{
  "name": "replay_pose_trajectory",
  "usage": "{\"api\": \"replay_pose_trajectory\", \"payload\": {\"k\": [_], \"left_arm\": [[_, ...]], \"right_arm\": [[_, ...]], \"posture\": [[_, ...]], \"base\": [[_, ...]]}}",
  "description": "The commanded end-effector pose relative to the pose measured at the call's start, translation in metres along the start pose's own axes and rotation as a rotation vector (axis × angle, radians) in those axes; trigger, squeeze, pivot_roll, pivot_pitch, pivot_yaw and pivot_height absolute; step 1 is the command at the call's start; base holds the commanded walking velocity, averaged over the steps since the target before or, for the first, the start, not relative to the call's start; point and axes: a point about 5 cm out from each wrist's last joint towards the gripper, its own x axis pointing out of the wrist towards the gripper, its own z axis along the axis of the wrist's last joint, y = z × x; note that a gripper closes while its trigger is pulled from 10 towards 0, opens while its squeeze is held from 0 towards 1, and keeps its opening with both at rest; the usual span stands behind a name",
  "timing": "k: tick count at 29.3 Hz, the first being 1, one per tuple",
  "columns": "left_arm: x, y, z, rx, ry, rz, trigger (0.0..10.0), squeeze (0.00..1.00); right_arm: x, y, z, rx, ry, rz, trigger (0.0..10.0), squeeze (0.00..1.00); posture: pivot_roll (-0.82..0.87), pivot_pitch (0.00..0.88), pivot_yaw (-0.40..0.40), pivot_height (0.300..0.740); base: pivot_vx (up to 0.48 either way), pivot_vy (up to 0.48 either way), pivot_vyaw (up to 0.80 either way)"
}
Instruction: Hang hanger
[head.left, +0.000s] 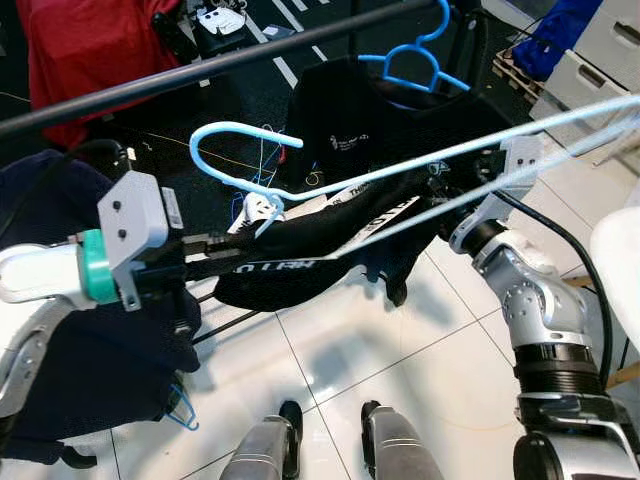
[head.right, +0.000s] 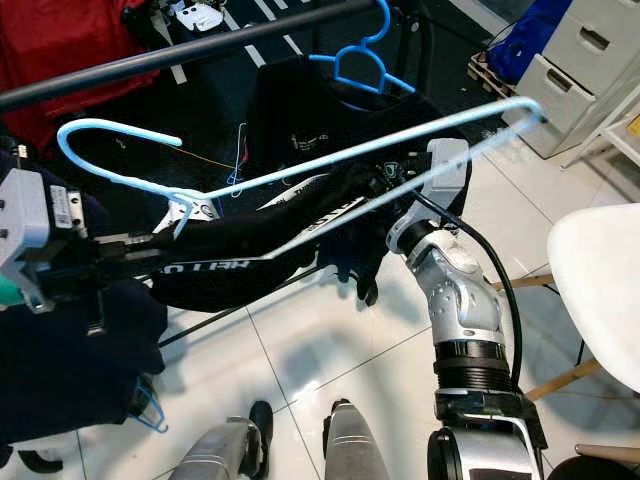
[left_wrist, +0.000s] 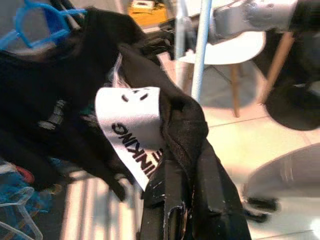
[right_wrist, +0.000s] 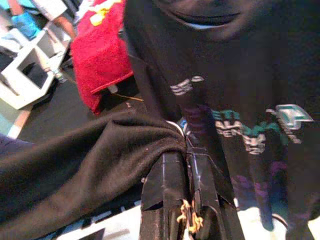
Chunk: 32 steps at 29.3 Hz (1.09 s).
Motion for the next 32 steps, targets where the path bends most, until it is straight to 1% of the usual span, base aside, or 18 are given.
{"api": "replay_pose_trajectory", "payload": {"k": [1, 2, 6, 8, 11, 12, 13, 14, 16, 17, 21, 26, 27, 28, 29, 30, 31, 32], "left_arm": [[-0.005, -0.003, -0.001, -0.071, -0.011, -0.04, 10.0, 0.0], [-0.006, -0.004, 0.0, -0.099, -0.023, -0.053, 10.0, 0.0], [-0.006, -0.005, 0.0, -0.125, -0.034, -0.054, 10.0, 0.0], [-0.002, -0.004, -0.001, -0.131, -0.034, -0.021, 10.0, 0.0], [0.022, -0.003, -0.007, -0.14, -0.028, 0.122, 10.0, 0.0], [0.022, -0.003, -0.007, -0.14, -0.028, 0.122, 10.0, 0.0], [0.029, -0.005, -0.01, -0.151, -0.01, 0.17, 10.0, 0.0], [0.029, -0.005, -0.01, -0.151, -0.01, 0.17, 10.0, 0.0], [0.035, -0.008, -0.017, -0.204, 0.05, 0.239, 10.0, 0.0], [0.035, -0.011, -0.02, -0.226, 0.073, 0.251, 10.0, 0.0], [0.032, -0.014, -0.023, -0.211, 0.114, 0.267, 10.0, 0.0], [0.028, -0.013, -0.027, -0.204, 0.158, 0.297, 10.0, 0.0], [0.024, -0.007, -0.037, -0.203, 0.248, 0.398, 10.0, 0.0], [0.024, -0.007, -0.037, -0.203, 0.248, 0.398, 10.0, 0.0], [0.018, 0.003, -0.051, -0.212, 0.351, 0.541, 10.0, 0.0], [0.018, 0.003, -0.051, -0.212, 0.351, 0.541, 10.0, 0.0], [0.011, 0.009, -0.062, -0.211, 0.444, 0.655, 10.0, 0.0], [0.006, 0.014, -0.071, -0.232, 0.501, 0.744, 10.0, 0.0]], "right_arm": [[-0.002, -0.008, -0.001, 0.011, -0.007, -0.044, 0.0, 0.0], [-0.003, -0.01, -0.001, 0.014, -0.005, -0.052, 0.0, 0.0], [-0.004, -0.011, -0.003, 0.012, 0.002, -0.061, 0.0, 0.0], [-0.004, -0.008, -0.007, -0.003, 0.015, -0.052, 0.0, 0.0], [0.0, 0.023, -0.023, -0.064, 0.057, 0.047, 0.0, 0.0], [0.0, 0.023, -0.023, -0.064, 0.057, 0.047, 0.0, 0.0], [0.001, 0.039, -0.032, -0.104, 0.08, 0.096, 0.0, 0.0], [0.001, 0.039, -0.032, -0.104, 0.08, 0.096, 0.0, 0.0], [0.002, 0.069, -0.05, -0.141, 0.117, 0.182, 0.0, 0.0], [0.002, 0.078, -0.056, -0.14, 0.128, 0.208, 0.0, 0.0], [0.004, 0.086, -0.064, -0.122, 0.14, 0.226, 0.0, 0.0], [0.006, 0.09, -0.067, -0.126, 0.146, 0.233, 0.0, 0.0], [0.008, 0.094, -0.068, -0.124, 0.147, 0.244, 0.0, 0.0], [0.008, 0.094, -0.068, -0.124, 0.147, 0.244, 0.0, 0.0], [0.01, 0.099, -0.069, -0.125, 0.145, 0.258, 0.0, 0.0], [0.01, 0.099, -0.069, -0.125, 0.145, 0.258, 0.0, 0.0], [0.012, 0.103, -0.069, -0.126, 0.145, 0.267, 0.0, 0.0], [0.012, 0.105, -0.07, -0.126, 0.148, 0.273, 0.0, 0.0]], "posture": [[-0.15, 0.163, 0.11, 0.74], [-0.15, 0.163, 0.11, 0.74], [-0.15, 0.166, 0.113, 0.74], [-0.15, 0.167, 0.116, 0.74], [-0.15, 0.171, 0.119, 0.74], [-0.15, 0.171, 0.119, 0.74], [-0.15, 0.176, 0.122, 0.74], [-0.15, 0.176, 0.122, 0.74], [-0.15, 0.181, 0.129, 0.74], [-0.14, 0.182, 0.131, 0.74], [-0.14, 0.183, 0.133, 0.74], [-0.12, 0.186, 0.137, 0.74], [-0.11, 0.187, 0.136, 0.74], [-0.11, 0.187, 0.136, 0.74], [-0.11, 0.187, 0.133, 0.74], [-0.11, 0.187, 0.133, 0.74], [-0.11, 0.188, 0.13, 0.74], [-0.11, 0.189, 0.131, 0.74]], "base": [[0.0, 0.0, 0.0], [0.0, 0.0, 0.0], [0.0, 0.0, 0.0], [0.0, 0.0, 0.0], [0.0, 0.0, 0.0], [0.0, 0.0, 0.0], [0.0, 0.0, 0.0], [0.0, 0.0, 0.0], [0.0, 0.0, 0.0], [0.0, 0.0, 0.0], [0.0, 0.0, 0.0], [0.0, 0.0, 0.0], [0.0, 0.0, 0.0], [0.0, 0.0, 0.0], [0.0, 0.0, 0.0], [0.0, 0.0, 0.0], [0.0, 0.0, 0.0], [0.0, 0.0, 0.0]]}}
